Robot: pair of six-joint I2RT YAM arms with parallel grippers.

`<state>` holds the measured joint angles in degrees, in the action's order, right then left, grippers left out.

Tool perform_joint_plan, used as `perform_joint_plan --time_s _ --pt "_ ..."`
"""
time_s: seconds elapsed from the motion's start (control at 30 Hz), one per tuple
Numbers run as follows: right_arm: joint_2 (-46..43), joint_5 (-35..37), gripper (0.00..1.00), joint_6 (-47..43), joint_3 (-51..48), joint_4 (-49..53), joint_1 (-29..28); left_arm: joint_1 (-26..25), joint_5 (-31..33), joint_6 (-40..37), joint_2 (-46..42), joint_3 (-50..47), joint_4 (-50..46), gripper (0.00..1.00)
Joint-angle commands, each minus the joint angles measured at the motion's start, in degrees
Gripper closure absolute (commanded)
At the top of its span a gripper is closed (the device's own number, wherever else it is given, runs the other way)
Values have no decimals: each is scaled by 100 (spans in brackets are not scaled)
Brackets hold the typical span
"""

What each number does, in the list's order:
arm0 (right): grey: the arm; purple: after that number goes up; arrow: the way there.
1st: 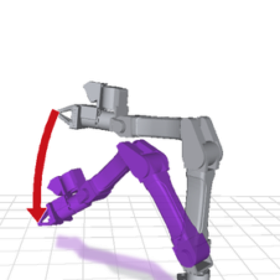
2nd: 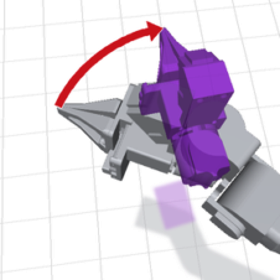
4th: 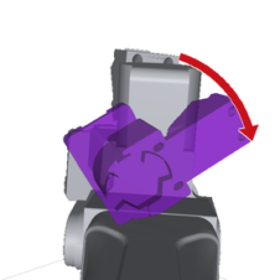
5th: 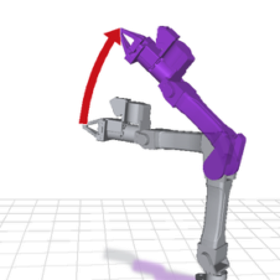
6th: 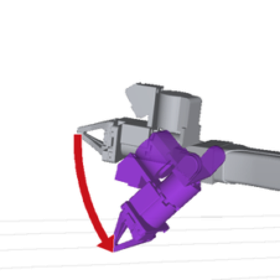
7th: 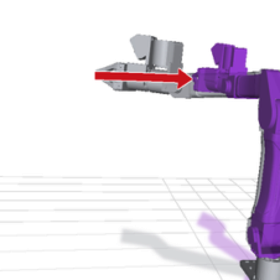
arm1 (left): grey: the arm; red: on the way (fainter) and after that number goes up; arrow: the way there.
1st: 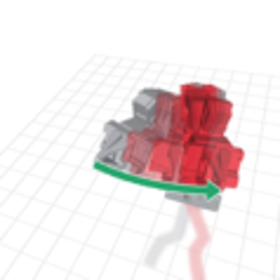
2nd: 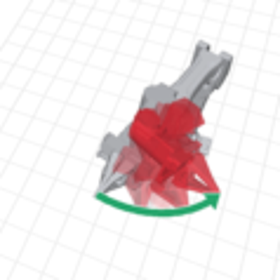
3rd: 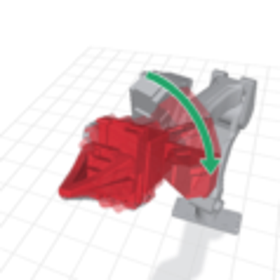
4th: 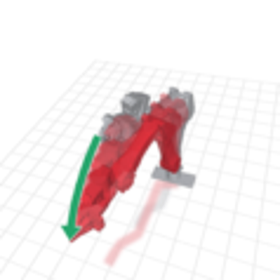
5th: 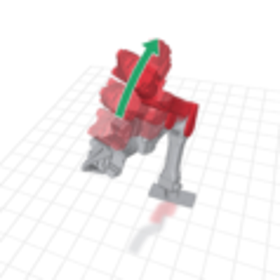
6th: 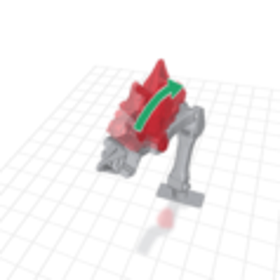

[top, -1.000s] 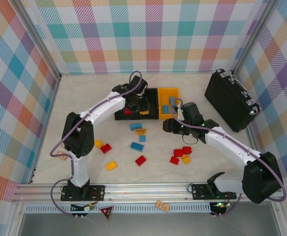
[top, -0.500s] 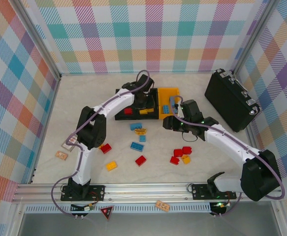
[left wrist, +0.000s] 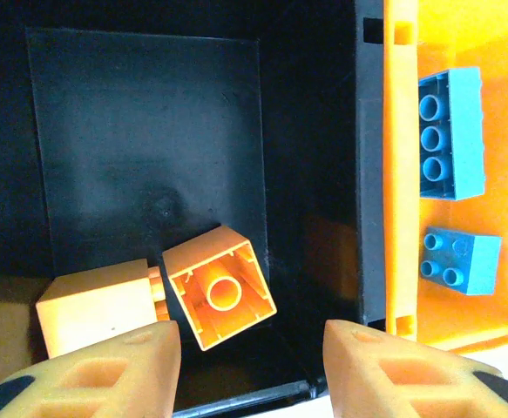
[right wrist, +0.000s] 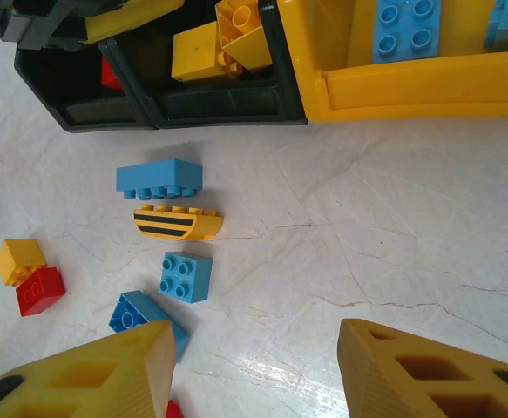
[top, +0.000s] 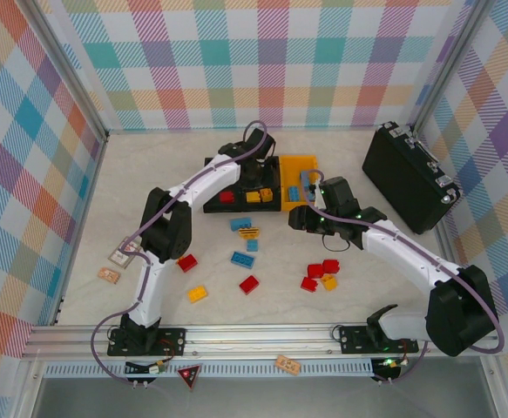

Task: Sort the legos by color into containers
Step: Place the lego in the container.

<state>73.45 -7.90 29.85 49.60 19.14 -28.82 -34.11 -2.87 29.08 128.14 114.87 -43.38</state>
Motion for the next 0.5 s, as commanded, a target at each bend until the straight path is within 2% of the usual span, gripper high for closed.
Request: perform_joint_plan --time_s 0.0,0.3,0.47 --pt "-27 61 47 67 85 93 47 -70 78 -92 -404 -59 -82 53" --pt "-6 21 47 78 5 68 53 -85 -1 -256 -1229 -859 149 53" --pt "-53 -238 46 -77 -47 -10 52 -90 -55 -296 -1766 -1498 316 52"
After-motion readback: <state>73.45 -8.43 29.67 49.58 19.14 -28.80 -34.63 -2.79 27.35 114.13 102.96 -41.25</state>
